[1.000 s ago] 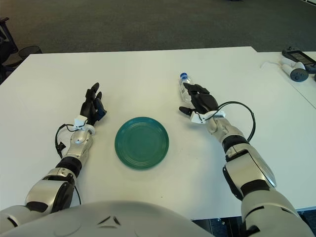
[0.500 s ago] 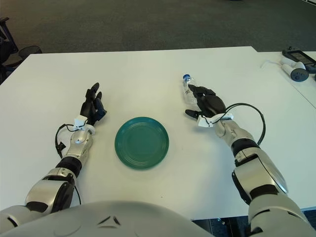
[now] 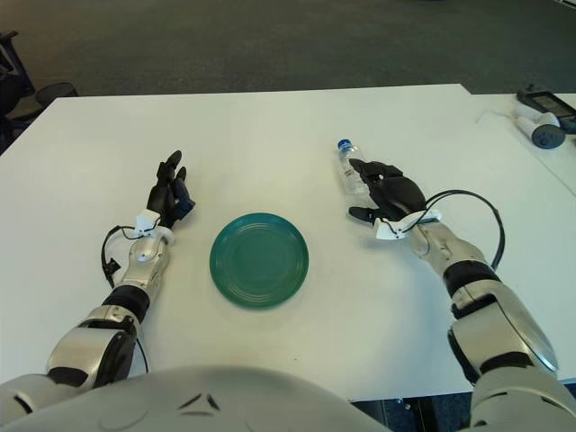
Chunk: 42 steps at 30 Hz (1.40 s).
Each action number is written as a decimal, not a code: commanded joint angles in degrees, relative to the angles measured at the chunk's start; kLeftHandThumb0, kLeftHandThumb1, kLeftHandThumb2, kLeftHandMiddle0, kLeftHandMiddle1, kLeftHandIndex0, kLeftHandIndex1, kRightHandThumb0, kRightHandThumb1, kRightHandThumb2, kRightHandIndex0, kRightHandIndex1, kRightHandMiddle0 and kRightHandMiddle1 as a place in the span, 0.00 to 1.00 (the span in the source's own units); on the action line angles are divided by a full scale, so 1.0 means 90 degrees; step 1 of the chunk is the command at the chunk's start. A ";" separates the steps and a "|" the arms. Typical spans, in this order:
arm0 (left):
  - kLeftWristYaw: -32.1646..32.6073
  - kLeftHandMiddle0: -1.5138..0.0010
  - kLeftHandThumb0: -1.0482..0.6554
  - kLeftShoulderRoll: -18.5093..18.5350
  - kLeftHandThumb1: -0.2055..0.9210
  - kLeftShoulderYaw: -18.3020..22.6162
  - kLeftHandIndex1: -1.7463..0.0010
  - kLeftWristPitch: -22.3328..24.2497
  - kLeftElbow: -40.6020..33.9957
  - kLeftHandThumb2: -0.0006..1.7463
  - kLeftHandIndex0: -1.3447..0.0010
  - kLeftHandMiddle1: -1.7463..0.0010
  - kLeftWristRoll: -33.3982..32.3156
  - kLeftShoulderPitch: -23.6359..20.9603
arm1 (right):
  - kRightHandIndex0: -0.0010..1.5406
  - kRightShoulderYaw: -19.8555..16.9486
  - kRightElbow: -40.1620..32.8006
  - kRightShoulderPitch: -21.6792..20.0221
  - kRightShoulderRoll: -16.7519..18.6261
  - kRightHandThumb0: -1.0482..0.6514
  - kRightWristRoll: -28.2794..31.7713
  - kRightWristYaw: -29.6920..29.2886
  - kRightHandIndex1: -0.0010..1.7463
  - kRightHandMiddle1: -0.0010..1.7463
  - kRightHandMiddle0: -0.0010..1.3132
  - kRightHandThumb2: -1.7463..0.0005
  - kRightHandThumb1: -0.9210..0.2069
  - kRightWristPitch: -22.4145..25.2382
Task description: Put the bottle into the plate.
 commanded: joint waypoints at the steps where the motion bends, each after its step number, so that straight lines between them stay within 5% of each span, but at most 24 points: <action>1: -0.0056 0.83 0.12 -0.0053 1.00 -0.0059 0.72 0.0045 0.0466 0.60 1.00 0.99 0.0105 0.0724 | 0.19 -0.0081 -0.0553 0.0611 -0.0257 0.11 -0.0133 0.0315 0.06 0.29 0.00 0.53 0.00 0.0047; 28: -0.0078 0.83 0.12 -0.0099 1.00 -0.0111 0.72 -0.0033 0.0595 0.60 1.00 0.99 0.0098 0.0604 | 0.18 -0.1263 -0.3653 0.2904 -0.1062 0.07 -0.0302 0.1312 0.07 0.32 0.00 0.44 0.00 0.0554; 37: -0.0111 0.83 0.12 -0.0102 1.00 -0.0122 0.73 -0.0034 0.0655 0.60 1.00 0.99 0.0097 0.0552 | 0.17 -0.1453 -0.3533 0.2966 -0.1033 0.06 -0.0588 0.1173 0.08 0.36 0.00 0.43 0.00 0.0586; 42: -0.0130 0.84 0.11 -0.0111 1.00 -0.0114 0.73 -0.0029 0.0688 0.60 1.00 0.99 0.0086 0.0531 | 0.18 -0.1602 -0.3360 0.2767 -0.1019 0.07 -0.0834 0.0561 0.09 0.35 0.00 0.46 0.00 0.0457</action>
